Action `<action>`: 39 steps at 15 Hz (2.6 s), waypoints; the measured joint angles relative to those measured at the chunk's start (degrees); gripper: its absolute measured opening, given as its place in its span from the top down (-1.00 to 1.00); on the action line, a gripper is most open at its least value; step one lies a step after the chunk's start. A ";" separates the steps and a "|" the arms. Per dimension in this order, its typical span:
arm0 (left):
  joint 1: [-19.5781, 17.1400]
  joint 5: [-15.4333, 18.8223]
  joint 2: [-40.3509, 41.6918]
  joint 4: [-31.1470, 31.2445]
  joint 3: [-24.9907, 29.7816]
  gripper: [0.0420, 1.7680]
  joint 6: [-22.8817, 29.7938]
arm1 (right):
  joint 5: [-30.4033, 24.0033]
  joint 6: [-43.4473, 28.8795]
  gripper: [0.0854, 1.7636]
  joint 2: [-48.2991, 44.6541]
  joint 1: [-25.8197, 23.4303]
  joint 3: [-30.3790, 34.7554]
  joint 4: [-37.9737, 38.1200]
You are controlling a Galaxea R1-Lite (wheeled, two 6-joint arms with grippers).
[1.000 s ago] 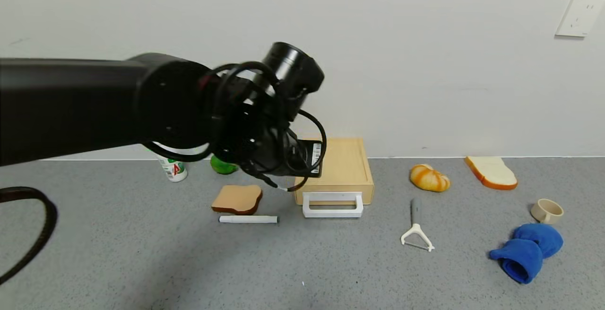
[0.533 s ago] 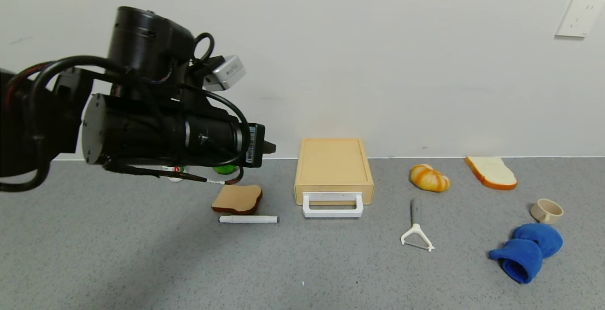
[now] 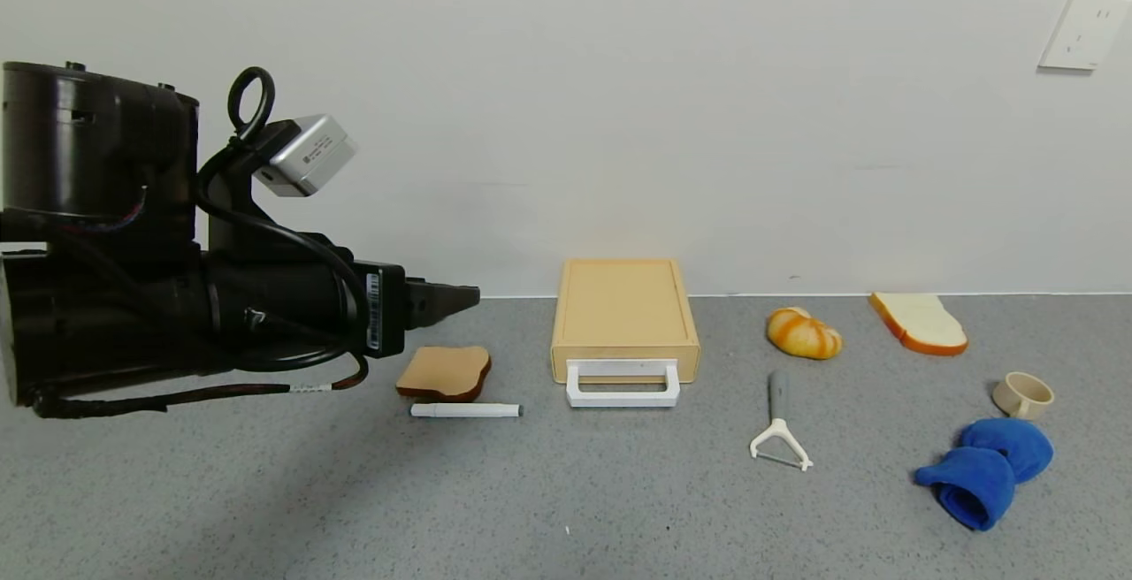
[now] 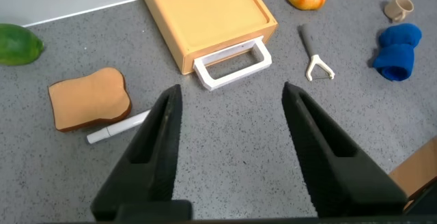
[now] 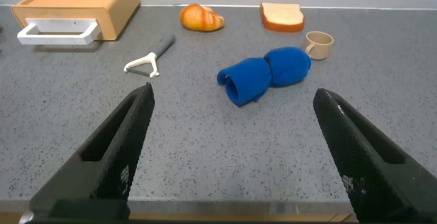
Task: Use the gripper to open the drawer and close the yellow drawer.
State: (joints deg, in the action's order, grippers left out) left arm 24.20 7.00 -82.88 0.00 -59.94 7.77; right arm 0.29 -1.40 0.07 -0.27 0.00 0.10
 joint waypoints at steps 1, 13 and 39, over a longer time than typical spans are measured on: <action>-0.17 0.00 0.52 0.00 0.33 -0.33 -0.02 | -0.02 0.02 -0.94 0.00 0.00 0.00 0.00; -1.44 -8.84 19.43 0.18 10.96 -0.80 -5.24 | 0.01 0.00 -0.94 -0.05 -0.02 0.00 -0.02; -24.10 -15.81 78.75 15.21 31.04 -0.93 -7.35 | 0.00 0.00 -0.94 -0.05 -0.09 0.00 0.00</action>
State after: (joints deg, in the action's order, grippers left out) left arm 0.10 -8.81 -4.13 15.21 -28.90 0.41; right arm 0.29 -1.40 0.02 -0.35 0.00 0.10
